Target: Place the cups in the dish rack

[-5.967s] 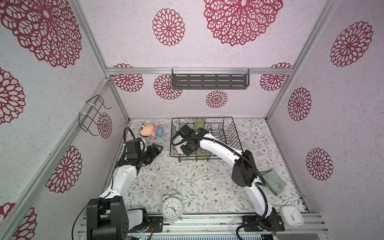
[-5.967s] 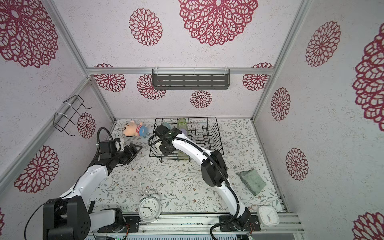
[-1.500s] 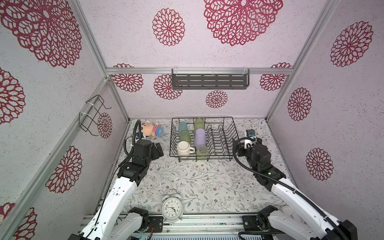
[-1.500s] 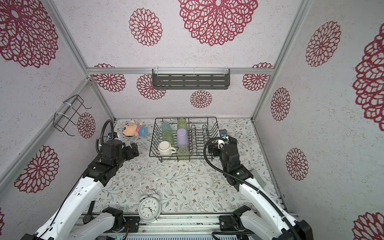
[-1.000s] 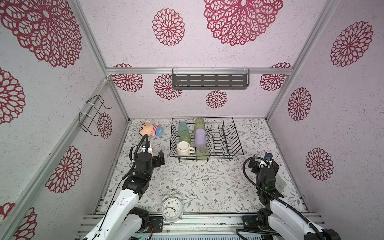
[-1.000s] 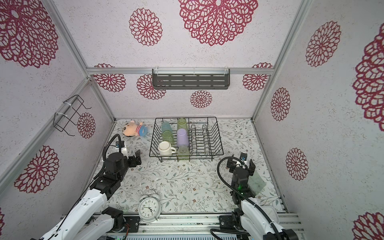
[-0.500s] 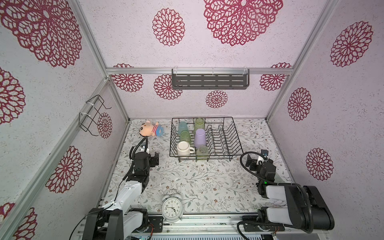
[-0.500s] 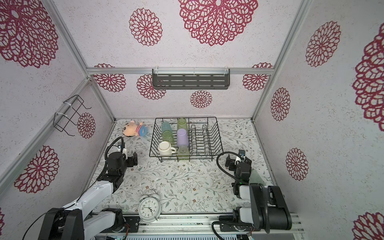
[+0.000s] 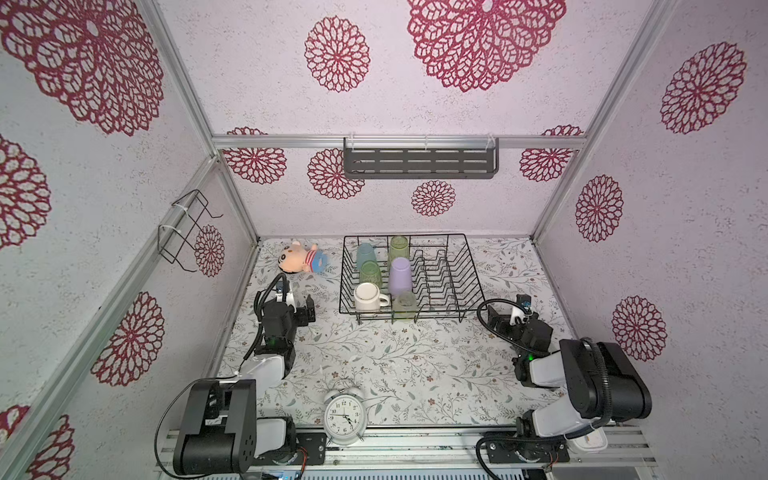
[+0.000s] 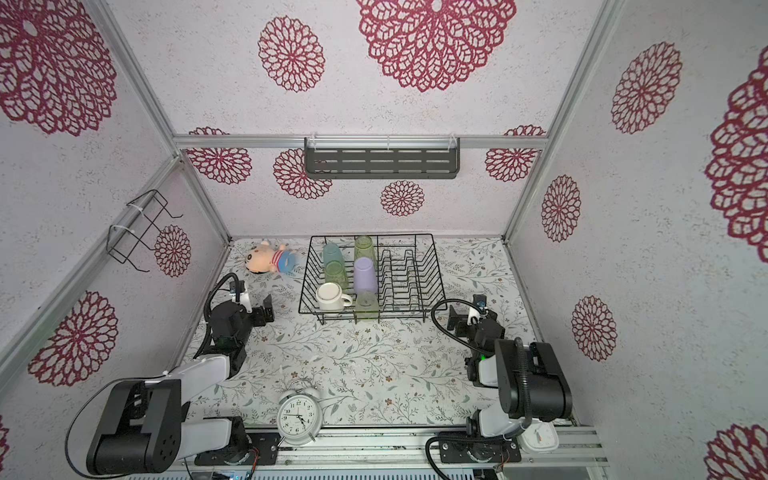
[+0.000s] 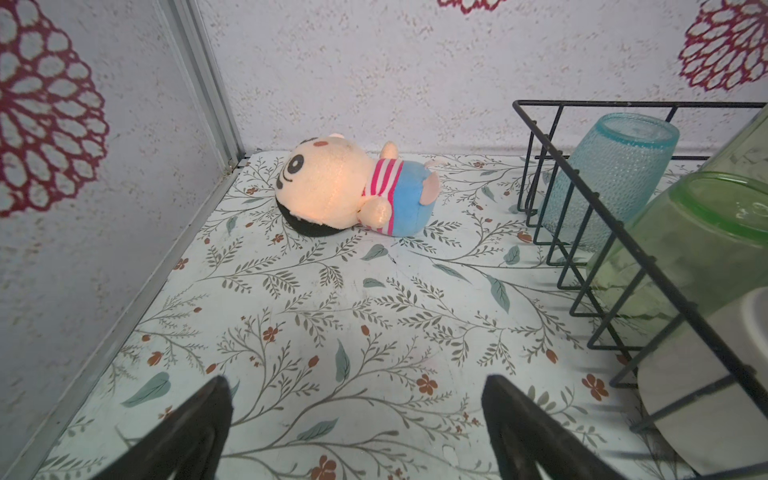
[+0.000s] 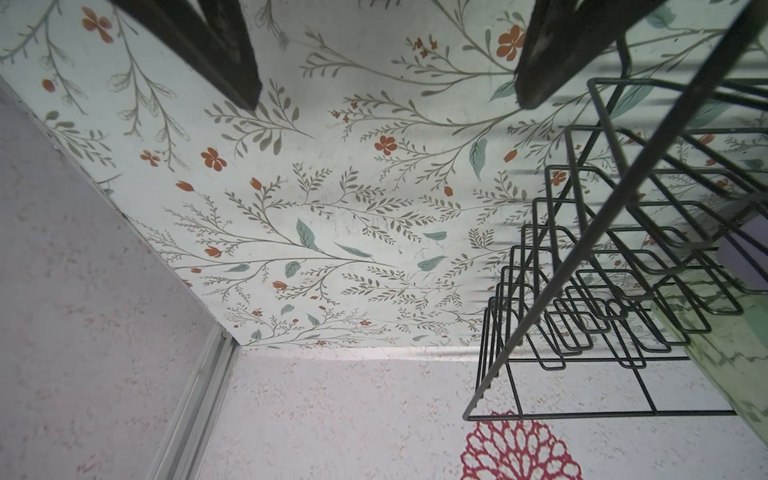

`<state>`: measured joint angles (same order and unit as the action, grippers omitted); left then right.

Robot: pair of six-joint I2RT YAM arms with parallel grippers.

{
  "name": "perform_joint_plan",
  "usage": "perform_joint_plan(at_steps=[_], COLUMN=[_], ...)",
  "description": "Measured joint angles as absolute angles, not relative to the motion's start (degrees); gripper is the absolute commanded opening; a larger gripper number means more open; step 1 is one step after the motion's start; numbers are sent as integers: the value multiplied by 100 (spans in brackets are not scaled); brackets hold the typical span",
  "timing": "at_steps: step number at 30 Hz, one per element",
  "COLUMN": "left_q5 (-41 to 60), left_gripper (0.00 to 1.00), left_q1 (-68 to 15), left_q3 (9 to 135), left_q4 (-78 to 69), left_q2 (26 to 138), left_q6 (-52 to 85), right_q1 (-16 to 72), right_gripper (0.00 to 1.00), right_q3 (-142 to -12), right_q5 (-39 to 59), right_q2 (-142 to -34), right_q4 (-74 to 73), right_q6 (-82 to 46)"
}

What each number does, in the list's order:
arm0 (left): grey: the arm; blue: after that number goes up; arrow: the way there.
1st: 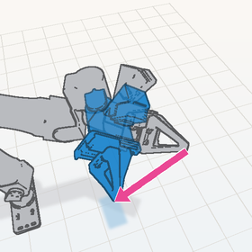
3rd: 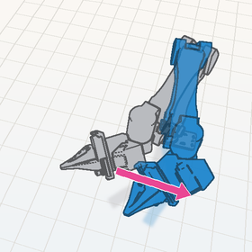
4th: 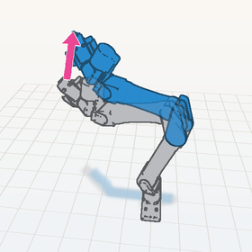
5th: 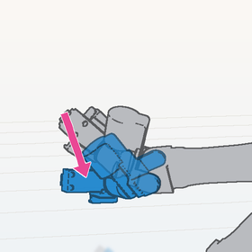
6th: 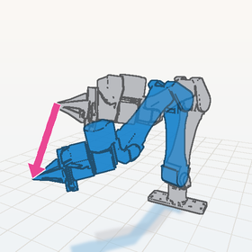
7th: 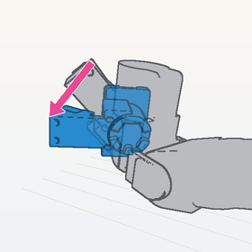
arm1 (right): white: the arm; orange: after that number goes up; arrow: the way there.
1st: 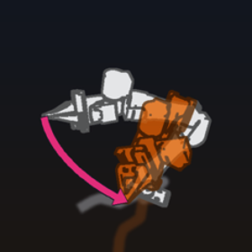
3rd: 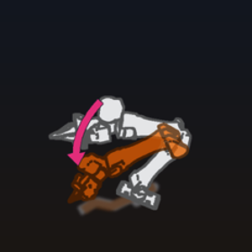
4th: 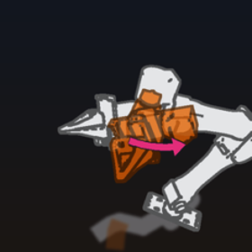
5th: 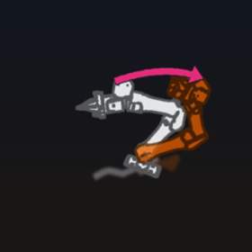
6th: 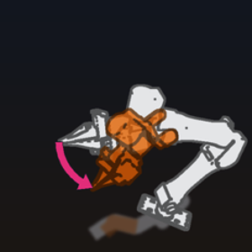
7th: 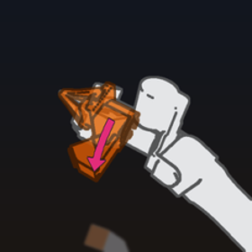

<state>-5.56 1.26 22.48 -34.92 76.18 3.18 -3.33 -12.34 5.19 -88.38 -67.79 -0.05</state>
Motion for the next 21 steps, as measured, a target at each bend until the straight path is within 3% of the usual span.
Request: perform_joint_plan(at_steps=[21], left_q5=[-176], left_gripper=[97], left_q1=[810], left_q3=[2311], left_q4=[-4834], left_q2=[8831], left_q6=[517], right_q1=[-322], right_gripper=[99], right_q3=[-1236], right_q5=[519], right_q2=[-8838], right_q4=[-6829], right_q6=[-3])
